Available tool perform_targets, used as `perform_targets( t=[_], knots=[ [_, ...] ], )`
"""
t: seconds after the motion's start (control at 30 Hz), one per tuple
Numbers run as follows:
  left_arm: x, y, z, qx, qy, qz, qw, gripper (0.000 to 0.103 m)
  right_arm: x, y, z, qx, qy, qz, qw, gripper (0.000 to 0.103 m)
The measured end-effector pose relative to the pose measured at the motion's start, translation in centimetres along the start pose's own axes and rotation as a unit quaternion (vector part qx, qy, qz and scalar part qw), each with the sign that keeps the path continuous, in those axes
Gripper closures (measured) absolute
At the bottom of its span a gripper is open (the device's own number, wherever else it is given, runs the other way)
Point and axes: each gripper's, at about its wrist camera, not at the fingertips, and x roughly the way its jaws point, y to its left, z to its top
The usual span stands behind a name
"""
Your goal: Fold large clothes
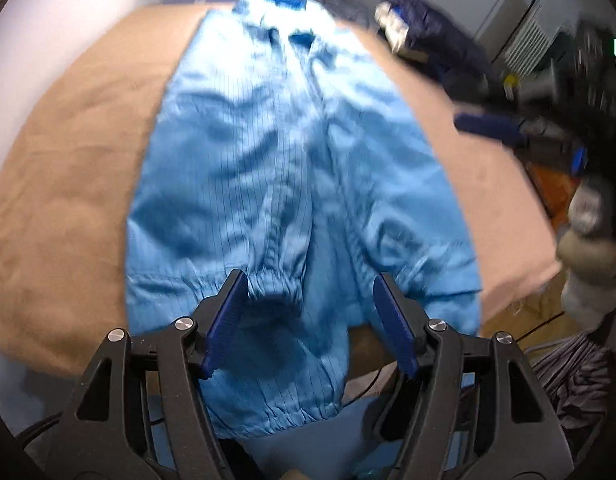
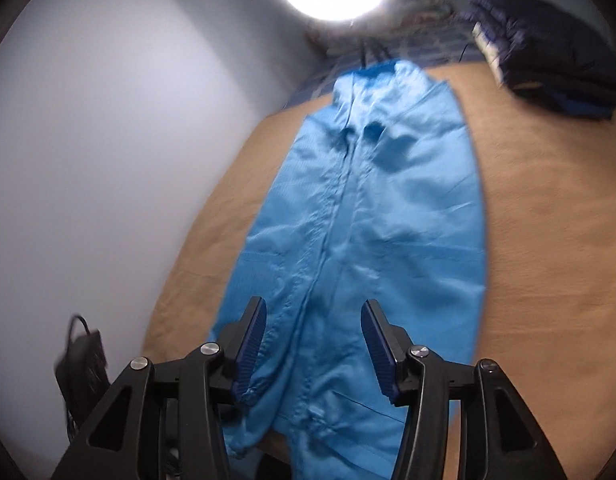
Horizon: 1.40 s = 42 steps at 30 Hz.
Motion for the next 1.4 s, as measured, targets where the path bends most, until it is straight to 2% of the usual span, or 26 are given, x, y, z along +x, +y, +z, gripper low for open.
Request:
perform_targets(
  t=[0.17, 0.23, 0.3, 0.37, 0.4, 0.47, 0.6, 0.7, 0.77, 0.83, 0.9, 0.93, 0.97, 1.0, 1.03, 1.13, 1.27, 1.4],
  knots=[
    [1.7, -2.0, -0.1, 0.062, 0.011, 0.069, 0.9956, 0.036, 4.2, 0.1, 0.7, 0.005, 0.038, 0.029, 0.999, 0.050],
    [2.8, -1.9, 0.0, 0.069, 0.016, 0.083, 0.9940, 0.036, 5.8, -0.4, 1.1, 0.016, 0.047, 0.048, 0.998, 0.050],
    [3.7, -1.2, -0.1, 0.063, 0.022, 0.081, 0.9945, 0.038, 8.0, -0.8, 1.4, 0.028, 0.063, 0.049, 0.996, 0.051],
    [4.2, -0.4, -0.1, 0.054, 0.020, 0.079, 0.9952, 0.060, 9.8, -1.4, 1.7, 0.036, 0.075, 0.050, 0.995, 0.051],
    [4.2, -0.1, 0.0, 0.053, 0.016, 0.078, 0.9955, 0.064, 10.7, -1.7, 1.9, 0.042, 0.082, 0.052, 0.994, 0.051],
    [4.0, 0.5, 0.3, 0.049, 0.011, 0.061, 0.9969, 0.092, 12.1, -2.3, 2.3, 0.051, 0.090, 0.060, 0.993, 0.051],
    [2.8, 2.3, 0.6, 0.003, 0.008, -0.006, 0.9999, 0.093, 14.6, -3.5, 3.5, 0.081, 0.103, 0.078, 0.988, 0.051],
    [2.3, 2.7, 0.8, -0.009, 0.004, -0.024, 0.9997, 0.093, 16.1, -3.6, 4.2, 0.084, 0.107, 0.083, 0.987, 0.057],
    [2.1, 2.4, 1.1, -0.022, 0.004, -0.043, 0.9988, 0.093, 17.2, -3.2, 4.6, 0.071, 0.114, 0.082, 0.988, 0.093],
    [2.2, 1.7, 1.4, -0.007, 0.001, -0.040, 0.9992, 0.093, 17.7, -2.4, 5.1, 0.044, 0.121, 0.051, 0.990, 0.100],
    [2.9, 1.0, 1.3, 0.013, 0.012, -0.030, 0.9994, 0.091, 17.5, -1.4, 5.5, 0.002, 0.118, 0.015, 0.993, 0.100],
    [3.2, 0.9, 1.3, 0.015, 0.026, -0.037, 0.9989, 0.084, 17.6, -1.1, 5.5, -0.016, 0.120, -0.001, 0.993, 0.100],
    [3.2, 1.0, 1.1, 0.013, 0.040, -0.046, 0.9980, 0.071, 17.7, -1.0, 5.5, -0.023, 0.127, -0.005, 0.992, 0.096],
    [2.8, 1.2, 1.2, 0.007, 0.045, -0.061, 0.9971, 0.069, 17.7, -0.9, 5.5, -0.024, 0.133, -0.006, 0.991, 0.092],
    [1.7, 1.5, 1.0, 0.004, 0.039, -0.072, 0.9966, 0.069, 17.3, -0.8, 5.6, -0.021, 0.135, -0.001, 0.991, 0.079],
    [-1.7, 2.5, 1.3, 0.010, 0.015, -0.104, 0.9944, 0.066, 14.2, -0.2, 5.5, -0.035, 0.098, 0.013, 0.994, 0.076],
    [-3.7, 5.3, 3.2, 0.022, -0.024, -0.050, 0.9982, 0.066, 10.5, 1.5, 4.4, -0.090, 0.041, 0.031, 0.995, 0.076],
    [-1.5, 9.1, 6.3, 0.010, -0.034, -0.020, 0.9992, 0.067, 11.1, 2.7, 2.2, -0.119, 0.047, 0.031, 0.991, 0.078]
  ],
)
